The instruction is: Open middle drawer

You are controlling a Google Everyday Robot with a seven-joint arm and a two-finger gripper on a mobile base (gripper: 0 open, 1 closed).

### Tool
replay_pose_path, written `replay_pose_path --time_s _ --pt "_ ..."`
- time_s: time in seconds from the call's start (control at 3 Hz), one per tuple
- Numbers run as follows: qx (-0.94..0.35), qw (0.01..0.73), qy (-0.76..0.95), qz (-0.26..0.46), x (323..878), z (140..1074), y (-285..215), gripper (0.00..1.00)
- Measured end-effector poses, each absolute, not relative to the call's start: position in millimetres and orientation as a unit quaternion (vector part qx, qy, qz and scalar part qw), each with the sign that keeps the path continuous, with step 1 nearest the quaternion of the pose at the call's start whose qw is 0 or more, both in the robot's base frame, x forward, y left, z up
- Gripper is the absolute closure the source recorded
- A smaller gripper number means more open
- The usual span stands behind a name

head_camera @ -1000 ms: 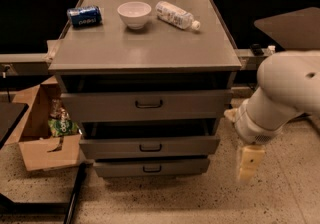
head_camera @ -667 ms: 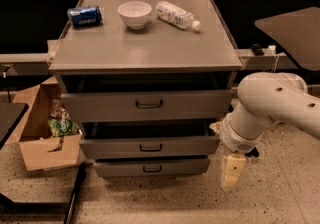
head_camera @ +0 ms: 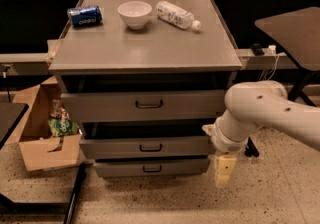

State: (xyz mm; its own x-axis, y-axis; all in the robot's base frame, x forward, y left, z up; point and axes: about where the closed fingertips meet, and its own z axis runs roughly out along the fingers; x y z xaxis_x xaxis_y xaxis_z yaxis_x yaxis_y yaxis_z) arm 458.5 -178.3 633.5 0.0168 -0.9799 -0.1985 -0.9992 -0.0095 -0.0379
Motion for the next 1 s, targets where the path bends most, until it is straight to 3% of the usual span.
replay_pose_path --time_s 1.0 --pt "-0.735 0.115 0.667 0.050 517.6 500.6 -162.3 0.00"
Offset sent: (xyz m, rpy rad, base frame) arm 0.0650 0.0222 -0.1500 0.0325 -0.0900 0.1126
